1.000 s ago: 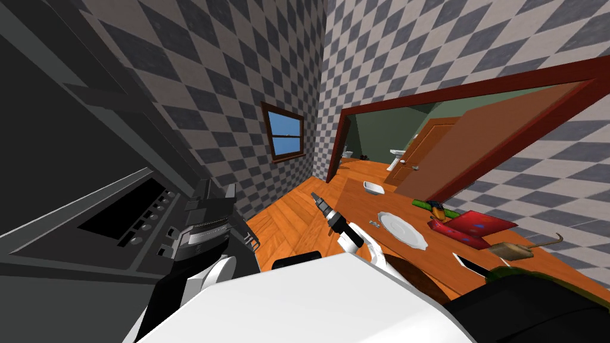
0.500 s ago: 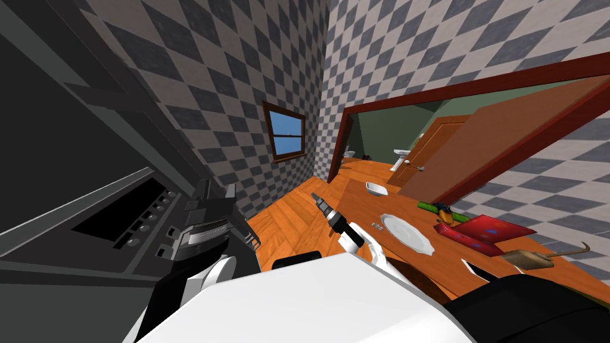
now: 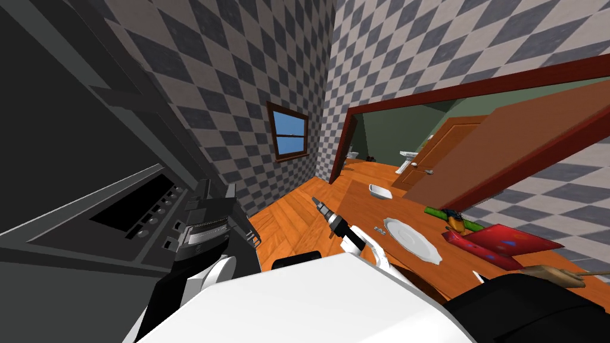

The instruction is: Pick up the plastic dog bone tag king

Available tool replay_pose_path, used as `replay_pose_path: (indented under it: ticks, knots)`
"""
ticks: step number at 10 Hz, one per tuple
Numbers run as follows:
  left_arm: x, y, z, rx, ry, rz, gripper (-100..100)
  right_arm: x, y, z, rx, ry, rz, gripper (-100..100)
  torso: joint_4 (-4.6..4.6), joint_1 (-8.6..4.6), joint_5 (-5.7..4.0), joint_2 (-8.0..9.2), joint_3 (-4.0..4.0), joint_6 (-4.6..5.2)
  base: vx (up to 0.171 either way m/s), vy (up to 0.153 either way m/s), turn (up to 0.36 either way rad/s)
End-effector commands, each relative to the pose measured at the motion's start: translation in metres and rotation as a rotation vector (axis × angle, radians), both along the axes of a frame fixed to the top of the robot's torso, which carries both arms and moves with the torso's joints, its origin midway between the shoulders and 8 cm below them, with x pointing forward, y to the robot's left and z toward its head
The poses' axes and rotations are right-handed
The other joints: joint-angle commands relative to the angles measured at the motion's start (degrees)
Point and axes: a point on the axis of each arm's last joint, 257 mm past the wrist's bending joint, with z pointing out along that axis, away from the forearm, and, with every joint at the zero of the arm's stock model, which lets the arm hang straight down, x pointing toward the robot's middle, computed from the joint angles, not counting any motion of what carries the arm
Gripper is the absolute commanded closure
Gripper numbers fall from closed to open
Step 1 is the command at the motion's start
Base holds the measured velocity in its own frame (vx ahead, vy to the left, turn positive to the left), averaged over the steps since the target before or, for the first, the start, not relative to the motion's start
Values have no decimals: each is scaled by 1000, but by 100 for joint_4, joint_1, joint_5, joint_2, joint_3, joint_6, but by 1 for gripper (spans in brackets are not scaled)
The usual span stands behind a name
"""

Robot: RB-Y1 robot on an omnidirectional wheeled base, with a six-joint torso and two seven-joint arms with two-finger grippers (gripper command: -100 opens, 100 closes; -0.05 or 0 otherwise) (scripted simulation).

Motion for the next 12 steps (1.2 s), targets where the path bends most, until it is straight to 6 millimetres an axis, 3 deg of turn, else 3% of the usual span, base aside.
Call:
replay_pose_path:
  ticks: [1,4,7,8,10,11,12]
  knots:
    - [0,0,0,0,0,0,0,-9,-10,-26,-56,51,-2,-100,0,0,0,0,0,0,-57,-145,148]
    - [0,0,0,0,0,0,0,-35,-38,-88,-191,169,-4,-100,2,-8,-3,7,5,0,-34,-136,165]
    - [0,0,0,0,0,0,0,-76,-78,-155,-356,308,4,-100,3,-26,-7,11,7,1,-58,-178,176]
    - [0,0,0,0,0,0,0,-77,-79,-155,-357,308,4,-100,4,-32,-8,16,10,2,-44,-134,70]
    - [0,0,0,0,0,0,0,-113,-112,-196,-476,407,16,-100,2,-1,-2,1,2,1,-37,-126,169]
    - [0,0,0,0,0,0,0,-113,-112,-196,-476,407,16,-100,2,-12,-4,4,3,1,-46,-113,92]
    - [0,0,0,0,0,0,0,-134,-130,-215,-535,456,24,-100,2,-2,-3,3,3,3,-39,-86,158]
